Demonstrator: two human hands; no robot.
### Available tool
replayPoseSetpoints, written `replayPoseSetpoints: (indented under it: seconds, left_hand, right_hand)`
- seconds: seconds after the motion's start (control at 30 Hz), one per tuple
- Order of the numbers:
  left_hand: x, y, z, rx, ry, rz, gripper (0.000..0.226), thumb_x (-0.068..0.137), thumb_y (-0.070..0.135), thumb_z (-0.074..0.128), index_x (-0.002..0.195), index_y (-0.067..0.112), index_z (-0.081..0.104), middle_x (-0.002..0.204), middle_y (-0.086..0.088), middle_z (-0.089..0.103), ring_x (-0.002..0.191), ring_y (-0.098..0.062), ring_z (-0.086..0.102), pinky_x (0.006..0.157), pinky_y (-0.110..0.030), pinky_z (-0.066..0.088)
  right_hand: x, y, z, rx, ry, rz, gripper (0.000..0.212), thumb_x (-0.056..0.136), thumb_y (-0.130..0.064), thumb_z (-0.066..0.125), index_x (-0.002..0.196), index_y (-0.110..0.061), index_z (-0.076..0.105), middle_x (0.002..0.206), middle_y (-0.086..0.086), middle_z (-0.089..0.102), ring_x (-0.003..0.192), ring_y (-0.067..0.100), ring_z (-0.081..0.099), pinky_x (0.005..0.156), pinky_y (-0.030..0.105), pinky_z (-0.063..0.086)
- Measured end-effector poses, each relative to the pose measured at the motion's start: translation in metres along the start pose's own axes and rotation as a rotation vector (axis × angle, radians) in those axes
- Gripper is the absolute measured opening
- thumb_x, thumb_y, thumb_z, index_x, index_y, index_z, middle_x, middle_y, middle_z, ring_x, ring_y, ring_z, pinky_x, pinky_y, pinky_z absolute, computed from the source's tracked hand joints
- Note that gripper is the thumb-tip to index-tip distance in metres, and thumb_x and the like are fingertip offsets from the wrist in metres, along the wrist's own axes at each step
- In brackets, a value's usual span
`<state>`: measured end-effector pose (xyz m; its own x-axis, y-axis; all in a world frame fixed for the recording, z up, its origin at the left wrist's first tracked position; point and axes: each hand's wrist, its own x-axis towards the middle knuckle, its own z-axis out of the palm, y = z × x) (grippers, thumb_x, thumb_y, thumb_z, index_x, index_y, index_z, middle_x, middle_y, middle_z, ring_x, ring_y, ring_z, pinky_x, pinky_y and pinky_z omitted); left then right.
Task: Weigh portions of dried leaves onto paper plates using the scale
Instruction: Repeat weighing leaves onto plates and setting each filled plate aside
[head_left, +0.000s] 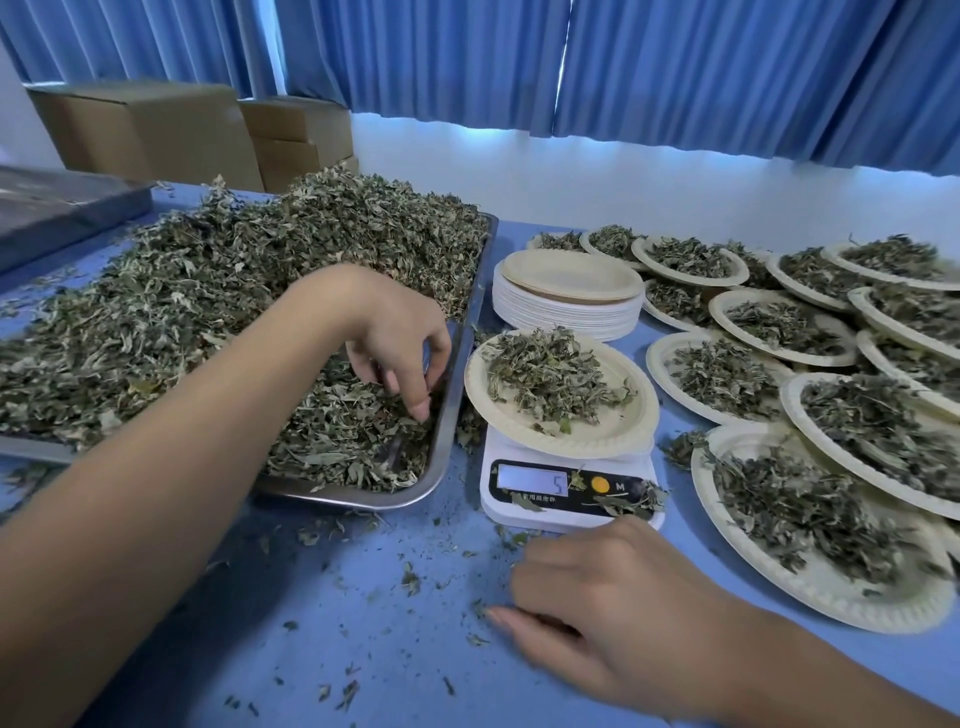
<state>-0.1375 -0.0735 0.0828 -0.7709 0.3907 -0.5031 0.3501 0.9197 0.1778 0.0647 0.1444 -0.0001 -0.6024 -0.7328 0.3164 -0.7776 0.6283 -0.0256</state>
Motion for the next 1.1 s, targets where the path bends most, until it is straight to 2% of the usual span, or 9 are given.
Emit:
replayPoseSetpoints:
  seconds: [0.17,0.33,0.43,0.6,0.73,0.87,0.9,1.0,1.1]
  left_hand:
    - [0.015,0.004,0.013,0.050,0.032,-0.019,0.031,0.074,0.015,0.088,0.094,0.008,0.065,0.086,-0.007,0.068,0.071,-0.018,0.066,0.052,-0.022,0.052]
    - [0.012,0.001,0.011,0.017,0.043,0.027,0.012,0.086,0.004,0.072,0.094,0.008,0.065,0.086,-0.007,0.069,0.073,-0.016,0.069,0.056,-0.023,0.055]
    - [0.009,0.000,0.007,-0.030,0.074,0.059,0.012,0.086,0.004,0.072,0.091,0.011,0.065,0.085,-0.008,0.069,0.066,-0.011,0.069,0.055,-0.022,0.054]
    - [0.008,0.003,0.011,-0.001,0.044,0.043,0.033,0.070,0.026,0.090,0.089,0.013,0.066,0.085,-0.002,0.069,0.070,-0.012,0.065,0.054,-0.023,0.052]
    - [0.012,0.006,0.016,0.044,0.110,0.048,0.019,0.076,0.014,0.084,0.080,0.009,0.066,0.075,-0.002,0.061,0.061,-0.015,0.059,0.052,-0.025,0.050]
    - [0.006,0.006,0.013,0.056,0.112,0.065,0.007,0.082,0.004,0.075,0.086,0.004,0.069,0.077,-0.001,0.061,0.062,-0.014,0.060,0.052,-0.023,0.052]
    - [0.004,0.004,0.010,0.057,0.121,0.078,0.005,0.083,0.004,0.074,0.086,0.006,0.071,0.079,-0.001,0.064,0.065,-0.015,0.062,0.054,-0.027,0.054]
    - [-0.001,-0.006,-0.001,0.036,0.181,0.115,0.010,0.082,0.004,0.074,0.082,0.013,0.073,0.079,-0.006,0.071,0.065,-0.029,0.064,0.062,-0.053,0.057]
    - [-0.003,-0.011,-0.007,0.042,0.240,0.118,0.014,0.081,0.003,0.074,0.080,0.017,0.072,0.076,-0.007,0.071,0.061,-0.037,0.061,0.060,-0.057,0.056]
  right_hand:
    - [0.000,0.000,-0.001,-0.006,0.008,-0.002,0.039,0.104,-0.040,0.054,0.070,-0.027,0.041,0.066,-0.011,0.025,0.055,0.013,0.026,0.042,0.032,0.031]
    - [-0.001,0.000,0.000,-0.009,-0.009,0.003,0.040,0.104,-0.040,0.053,0.069,-0.026,0.040,0.066,-0.011,0.027,0.054,0.014,0.030,0.043,0.032,0.032]
    - [-0.001,0.000,-0.001,-0.007,-0.009,0.002,0.040,0.104,-0.040,0.054,0.070,-0.027,0.037,0.066,-0.011,0.026,0.054,0.013,0.028,0.043,0.032,0.032]
    - [0.000,-0.001,-0.001,-0.004,0.009,-0.006,0.040,0.104,-0.040,0.055,0.072,-0.028,0.035,0.067,-0.011,0.026,0.054,0.013,0.028,0.042,0.034,0.033]
    - [0.000,-0.001,0.000,-0.006,0.011,-0.016,0.040,0.103,-0.040,0.056,0.074,-0.029,0.030,0.068,-0.011,0.025,0.056,0.014,0.025,0.042,0.033,0.032]
    - [0.000,-0.001,-0.001,0.002,0.009,-0.003,0.039,0.104,-0.041,0.054,0.074,-0.029,0.032,0.068,-0.011,0.026,0.055,0.015,0.028,0.042,0.034,0.035]
    - [0.000,-0.001,-0.001,0.001,0.004,-0.001,0.039,0.104,-0.041,0.054,0.073,-0.029,0.034,0.067,-0.011,0.027,0.055,0.015,0.028,0.042,0.034,0.035]
    - [0.000,-0.001,-0.002,0.000,-0.001,0.005,0.039,0.104,-0.040,0.055,0.070,-0.026,0.040,0.066,-0.011,0.028,0.055,0.014,0.027,0.042,0.034,0.035]
    - [0.000,-0.001,-0.002,-0.001,-0.002,0.002,0.038,0.104,-0.040,0.055,0.070,-0.026,0.045,0.066,-0.011,0.029,0.055,0.014,0.029,0.042,0.033,0.034]
